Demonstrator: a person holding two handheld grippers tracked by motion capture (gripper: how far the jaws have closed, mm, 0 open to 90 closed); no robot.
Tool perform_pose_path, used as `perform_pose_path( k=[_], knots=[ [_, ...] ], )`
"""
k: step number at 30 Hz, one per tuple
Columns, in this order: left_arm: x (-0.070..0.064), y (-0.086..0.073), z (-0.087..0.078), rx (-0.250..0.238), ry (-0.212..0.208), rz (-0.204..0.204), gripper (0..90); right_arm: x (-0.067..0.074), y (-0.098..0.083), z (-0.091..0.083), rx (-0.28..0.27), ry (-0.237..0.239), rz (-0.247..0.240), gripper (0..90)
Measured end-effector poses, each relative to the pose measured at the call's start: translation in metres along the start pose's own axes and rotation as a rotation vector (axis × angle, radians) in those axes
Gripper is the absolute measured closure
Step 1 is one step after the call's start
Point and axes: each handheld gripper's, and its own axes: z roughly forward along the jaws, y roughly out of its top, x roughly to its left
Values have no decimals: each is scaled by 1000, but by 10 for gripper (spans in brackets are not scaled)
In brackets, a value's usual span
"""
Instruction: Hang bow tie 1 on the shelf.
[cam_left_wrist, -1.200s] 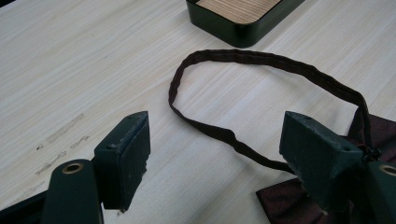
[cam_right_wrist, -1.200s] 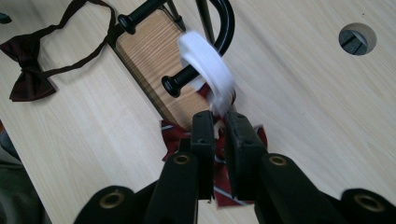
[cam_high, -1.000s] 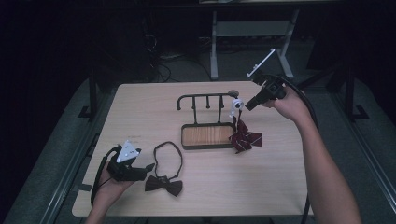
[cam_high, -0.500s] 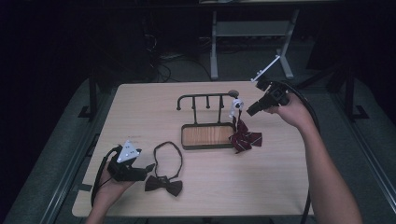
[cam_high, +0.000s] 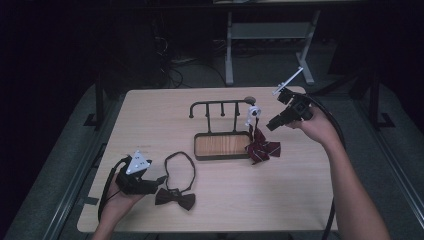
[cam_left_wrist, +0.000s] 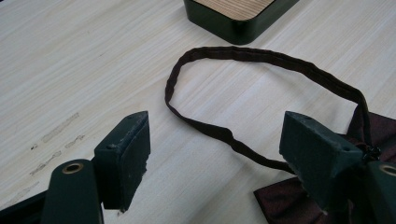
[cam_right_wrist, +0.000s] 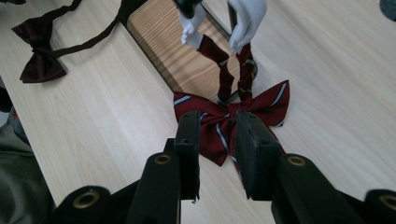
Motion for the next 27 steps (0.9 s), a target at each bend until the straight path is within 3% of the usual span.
perform_pose_path(
  k=[27],
  knots=[
    [0,0,1,4,-4,-5,251,7,-36,19,-11,37,-5,622]
  ],
)
